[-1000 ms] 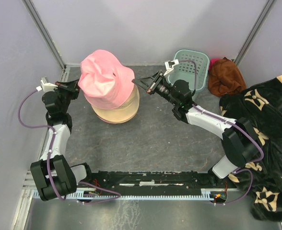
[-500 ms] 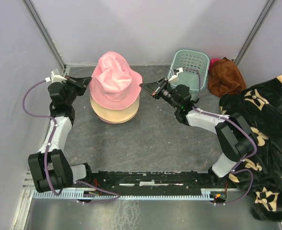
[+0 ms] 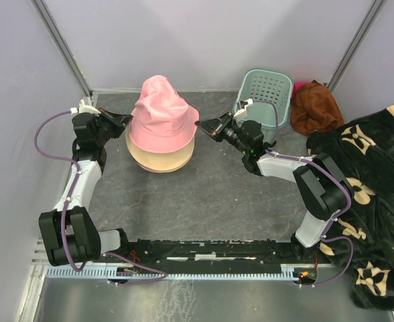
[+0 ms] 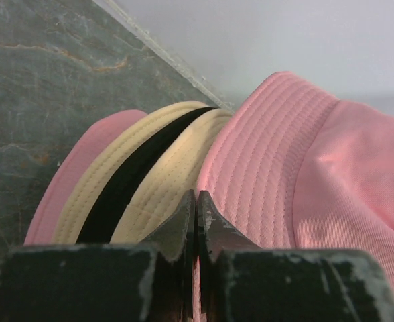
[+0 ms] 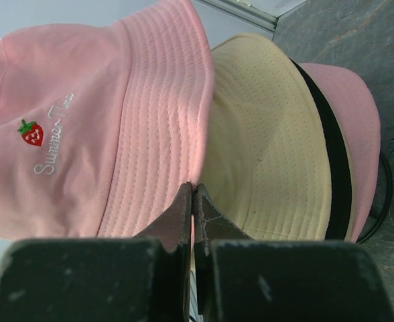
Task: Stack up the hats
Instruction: Stack the hat on the hat.
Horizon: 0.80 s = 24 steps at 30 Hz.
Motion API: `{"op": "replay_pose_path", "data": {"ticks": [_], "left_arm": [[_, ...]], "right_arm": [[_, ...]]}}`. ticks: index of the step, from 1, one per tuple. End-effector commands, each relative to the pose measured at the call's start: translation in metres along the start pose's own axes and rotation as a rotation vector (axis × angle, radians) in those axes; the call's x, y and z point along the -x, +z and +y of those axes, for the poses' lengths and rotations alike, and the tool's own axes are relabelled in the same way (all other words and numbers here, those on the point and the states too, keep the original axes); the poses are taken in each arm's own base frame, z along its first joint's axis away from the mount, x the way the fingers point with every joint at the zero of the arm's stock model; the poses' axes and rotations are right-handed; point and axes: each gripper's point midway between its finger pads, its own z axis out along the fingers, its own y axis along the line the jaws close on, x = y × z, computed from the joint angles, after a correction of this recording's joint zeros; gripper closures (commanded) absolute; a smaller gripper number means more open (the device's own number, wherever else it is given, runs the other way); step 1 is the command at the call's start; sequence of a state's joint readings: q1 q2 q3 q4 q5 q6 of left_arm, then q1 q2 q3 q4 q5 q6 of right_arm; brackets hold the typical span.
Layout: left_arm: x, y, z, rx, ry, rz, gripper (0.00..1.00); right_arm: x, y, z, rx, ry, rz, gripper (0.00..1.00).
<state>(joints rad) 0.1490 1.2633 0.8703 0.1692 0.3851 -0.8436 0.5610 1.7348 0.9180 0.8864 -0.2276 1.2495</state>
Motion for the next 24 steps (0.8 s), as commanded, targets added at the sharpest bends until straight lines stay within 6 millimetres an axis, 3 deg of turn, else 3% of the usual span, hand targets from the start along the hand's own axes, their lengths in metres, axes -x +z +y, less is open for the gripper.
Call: {"op": "replay_pose_path", "data": {"ticks": [1, 10, 18, 24], "left_arm": [[-0.001, -0.008, 0.006, 0.024, 0.067, -0.021, 0.97], [-0.005, -0.021, 0.008, 0.033, 0.045, -0.047, 0.97], [-0.001, -0.026, -0.003, -0.029, -0.036, -0.072, 0.97], [-0.012, -0.028, 0.012, 0.002, -0.050, -0.063, 0.97]], "right_arm": [[-0.001, -0.002, 0.010, 0.044, -0.037, 0.003, 0.99], [-0.015, -0.008, 0.010, 0.054, -0.061, 0.044, 0.99], [-0.010, -0.017, 0.033, 0.092, -0.102, 0.041, 0.99], [-0.020, -0.016, 0.017, 0.056, -0.110, 0.068, 0.99]]}}
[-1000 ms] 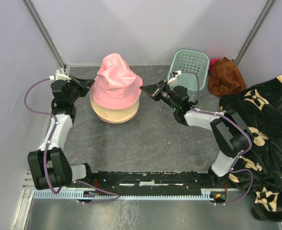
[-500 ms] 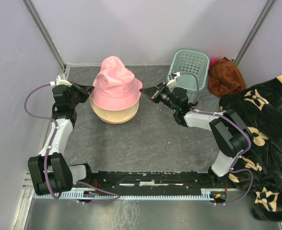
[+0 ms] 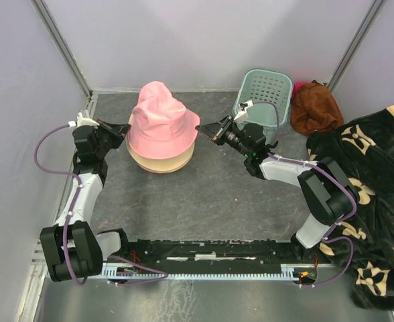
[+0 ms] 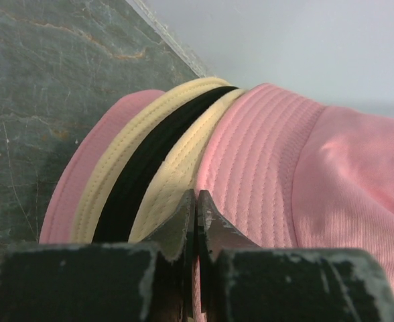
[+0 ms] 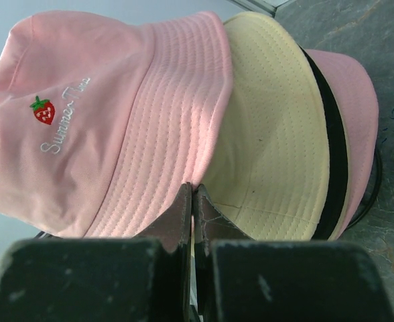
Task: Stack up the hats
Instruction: Stack the hat on the hat.
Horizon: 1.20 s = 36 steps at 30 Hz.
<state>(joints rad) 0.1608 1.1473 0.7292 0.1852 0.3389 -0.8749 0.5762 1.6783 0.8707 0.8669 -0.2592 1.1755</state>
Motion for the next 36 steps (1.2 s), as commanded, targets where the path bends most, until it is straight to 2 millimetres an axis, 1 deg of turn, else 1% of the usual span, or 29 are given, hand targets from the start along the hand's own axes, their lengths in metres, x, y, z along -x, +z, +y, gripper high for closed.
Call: {"op": "replay_pose_path", "data": {"ticks": [1, 9, 19, 28, 36], "left_arm": [[-0.001, -0.005, -0.004, -0.033, -0.020, -0.019, 0.97], [-0.009, -0.001, 0.019, 0.027, -0.032, -0.015, 0.97], [-0.013, -0.002, 0.048, 0.130, -0.006, -0.031, 0.97], [-0.023, 0.000, 0.073, 0.215, -0.002, -0.012, 0.97], [-0.028, -0.005, 0.099, 0.299, -0.017, -0.029, 0.97]], "right_arm": [[-0.008, -0.002, 0.008, 0.042, -0.038, 0.026, 0.99], [-0.029, 0.003, -0.026, -0.032, -0.046, 0.081, 0.99], [-0.048, 0.010, -0.066, -0.119, -0.053, 0.122, 0.99], [-0.058, 0.016, -0.080, -0.154, -0.069, 0.148, 0.99], [-0.061, 0.012, -0.094, -0.206, -0.097, 0.155, 0.99]]}}
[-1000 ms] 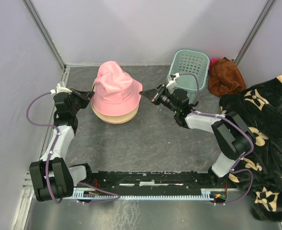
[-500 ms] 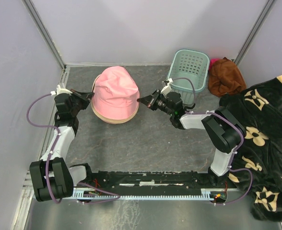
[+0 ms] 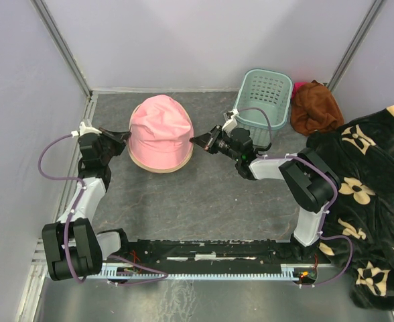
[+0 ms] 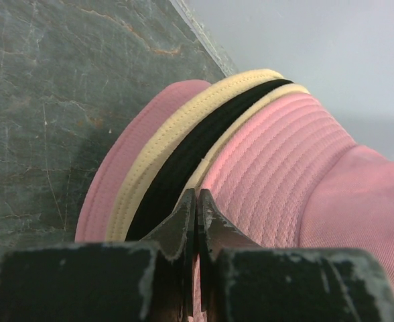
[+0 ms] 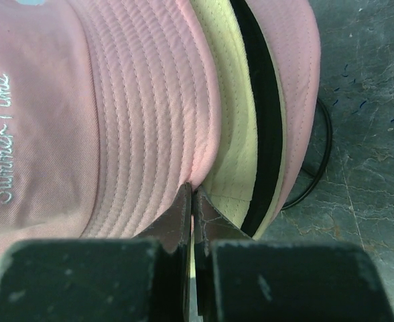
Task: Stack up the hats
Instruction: Stack the hat on the hat.
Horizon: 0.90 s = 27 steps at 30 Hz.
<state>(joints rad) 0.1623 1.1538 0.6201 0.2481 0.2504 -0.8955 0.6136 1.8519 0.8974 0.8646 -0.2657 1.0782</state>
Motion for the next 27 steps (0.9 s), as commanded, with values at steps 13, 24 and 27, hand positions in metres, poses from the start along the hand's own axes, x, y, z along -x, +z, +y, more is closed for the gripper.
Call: {"op": "replay_pose_path", "data": {"ticks": [13, 24, 27], "left_arm": [[-0.027, 0.006, 0.096, 0.301, -0.028, 0.010, 0.97], [-0.033, 0.010, 0.107, 0.329, -0.029, 0.026, 0.97], [-0.036, 0.011, 0.111, 0.335, -0.033, 0.032, 0.97]], "right_arm": [[-0.025, 0.004, -0.060, -0.222, -0.065, 0.095, 0.99], [-0.035, 0.005, -0.086, -0.310, -0.064, 0.134, 0.99], [-0.036, 0.005, -0.089, -0.327, -0.069, 0.138, 0.99]]}}
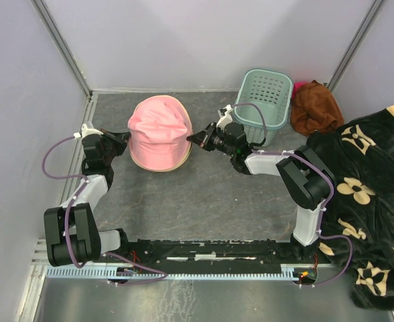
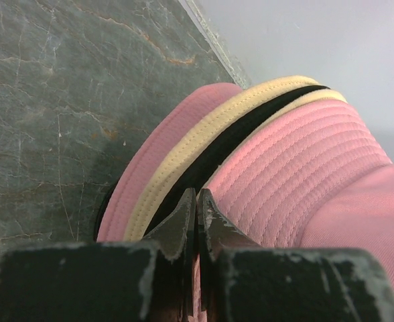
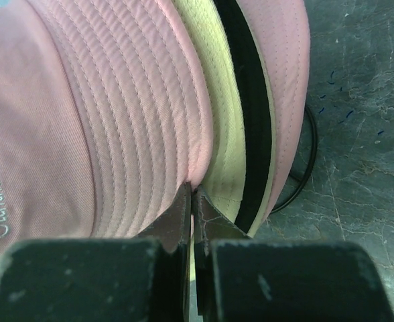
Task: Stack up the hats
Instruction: Stack the hat on the hat.
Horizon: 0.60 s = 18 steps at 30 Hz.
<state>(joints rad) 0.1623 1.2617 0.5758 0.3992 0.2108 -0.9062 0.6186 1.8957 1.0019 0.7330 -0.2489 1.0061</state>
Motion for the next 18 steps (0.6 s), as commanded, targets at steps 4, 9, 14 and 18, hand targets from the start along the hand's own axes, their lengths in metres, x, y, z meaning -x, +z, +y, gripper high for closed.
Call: {"op": "replay_pose_path", "data": {"ticks": [4, 9, 14, 18], "left_arm": [[-0.034, -0.007, 0.091, 0.317, -0.024, 0.066, 0.97], [-0.032, -0.007, 0.087, 0.303, -0.028, 0.062, 0.97], [-0.022, -0.009, 0.072, 0.265, -0.030, 0.031, 0.97], [-0.011, -0.011, 0.061, 0.251, -0.025, 0.005, 0.96]], "right_arm": [[-0.042, -0.009, -0.081, -0.288, -0.023, 0.123, 0.99], [-0.047, -0.010, -0.085, -0.307, -0.024, 0.140, 0.99], [-0.041, -0.013, -0.078, -0.298, -0.038, 0.121, 0.98], [-0.031, -0.017, -0.069, -0.293, -0.064, 0.096, 0.81]]}}
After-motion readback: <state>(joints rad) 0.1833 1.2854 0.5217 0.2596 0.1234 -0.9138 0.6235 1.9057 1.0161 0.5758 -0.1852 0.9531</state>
